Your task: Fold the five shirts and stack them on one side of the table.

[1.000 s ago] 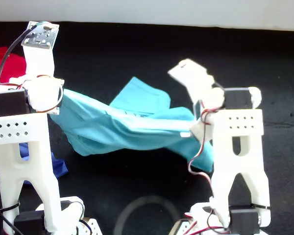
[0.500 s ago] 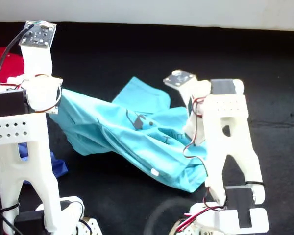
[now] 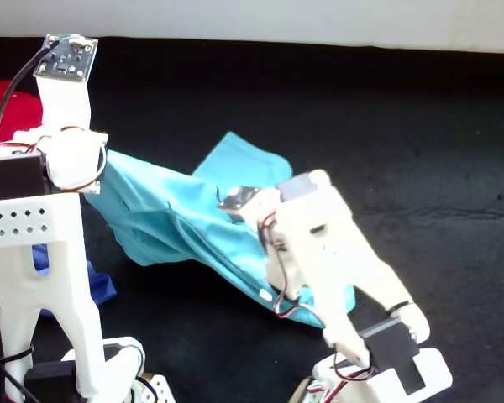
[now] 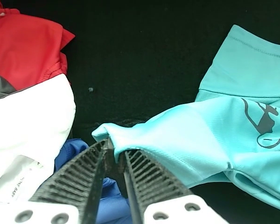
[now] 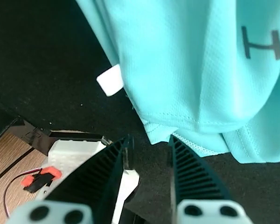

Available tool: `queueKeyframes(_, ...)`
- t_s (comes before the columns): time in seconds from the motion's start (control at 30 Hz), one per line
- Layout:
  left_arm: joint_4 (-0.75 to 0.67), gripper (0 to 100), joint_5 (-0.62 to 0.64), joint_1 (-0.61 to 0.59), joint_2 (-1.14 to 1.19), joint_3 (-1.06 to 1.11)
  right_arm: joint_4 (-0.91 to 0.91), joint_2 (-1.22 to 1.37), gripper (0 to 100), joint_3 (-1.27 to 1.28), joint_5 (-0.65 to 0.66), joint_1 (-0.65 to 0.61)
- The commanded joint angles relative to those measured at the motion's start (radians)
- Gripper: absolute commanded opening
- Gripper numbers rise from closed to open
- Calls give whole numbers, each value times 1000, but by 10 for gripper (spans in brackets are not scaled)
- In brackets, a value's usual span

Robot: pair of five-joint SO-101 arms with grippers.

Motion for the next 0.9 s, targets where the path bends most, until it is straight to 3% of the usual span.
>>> queueKeyframes(0.0, -18, 7, -5, 13, -4, -27, -117, -4, 173, 77, -55, -39)
queueKeyframes(0.43, -14, 7, -5, 13, -4, -27, -415, -2, 190, 252, -80, -50)
queueKeyframes(0.63, -14, 7, -5, 13, -4, -27, -440, -5, 2, 254, -78, -45)
queueKeyframes(0.87, -12, 7, -5, 13, -4, -27, -375, -13, 11, 252, -77, -44)
